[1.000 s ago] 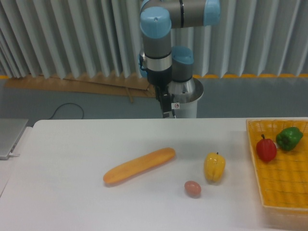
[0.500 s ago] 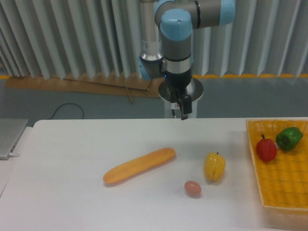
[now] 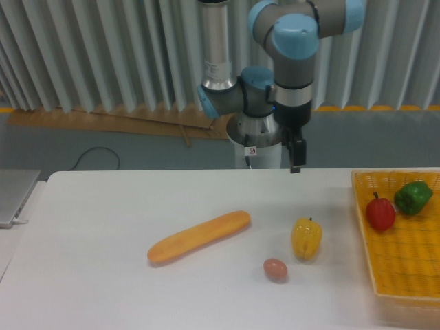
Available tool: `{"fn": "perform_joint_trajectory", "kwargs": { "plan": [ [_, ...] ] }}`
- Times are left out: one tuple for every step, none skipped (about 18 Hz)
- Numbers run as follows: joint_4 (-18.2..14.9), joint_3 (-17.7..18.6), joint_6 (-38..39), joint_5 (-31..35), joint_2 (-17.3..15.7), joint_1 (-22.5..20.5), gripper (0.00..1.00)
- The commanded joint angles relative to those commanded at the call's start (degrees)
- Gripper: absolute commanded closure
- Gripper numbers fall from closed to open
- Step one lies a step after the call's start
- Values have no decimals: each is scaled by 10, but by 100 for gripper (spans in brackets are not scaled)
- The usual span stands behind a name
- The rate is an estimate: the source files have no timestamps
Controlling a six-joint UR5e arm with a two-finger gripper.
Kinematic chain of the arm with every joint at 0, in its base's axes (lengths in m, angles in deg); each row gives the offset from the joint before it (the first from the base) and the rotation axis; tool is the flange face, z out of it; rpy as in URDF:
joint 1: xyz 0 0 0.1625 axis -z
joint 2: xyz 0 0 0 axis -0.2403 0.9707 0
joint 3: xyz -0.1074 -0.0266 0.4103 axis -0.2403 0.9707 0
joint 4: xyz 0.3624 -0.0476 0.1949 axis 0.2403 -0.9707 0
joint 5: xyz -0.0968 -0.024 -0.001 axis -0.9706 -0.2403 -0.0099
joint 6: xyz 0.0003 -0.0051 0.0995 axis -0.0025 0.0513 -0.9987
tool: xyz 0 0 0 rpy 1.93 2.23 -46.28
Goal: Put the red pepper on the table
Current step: 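Move the open gripper over the red pepper in the yellow basket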
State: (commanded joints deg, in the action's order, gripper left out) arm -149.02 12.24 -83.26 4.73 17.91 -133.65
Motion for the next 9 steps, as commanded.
{"fn": "perform_joint_trajectory", "kwargs": {
  "plan": [
    [11, -2, -3, -1, 1, -6, 0],
    [17, -5, -3, 1, 6, -9, 0],
    [19, -6, -3, 4, 13, -13, 0],
    [19, -5, -3, 9, 15, -18, 0],
    [19, -4, -4, 11, 16, -22, 0],
    [20, -5, -4, 12, 17, -28, 0],
    [21, -4, -8, 11, 20, -31, 0],
    [22, -3, -22, 12, 21, -35, 0],
    [23, 2, -39, 11, 24, -47, 0]
  ]
}}
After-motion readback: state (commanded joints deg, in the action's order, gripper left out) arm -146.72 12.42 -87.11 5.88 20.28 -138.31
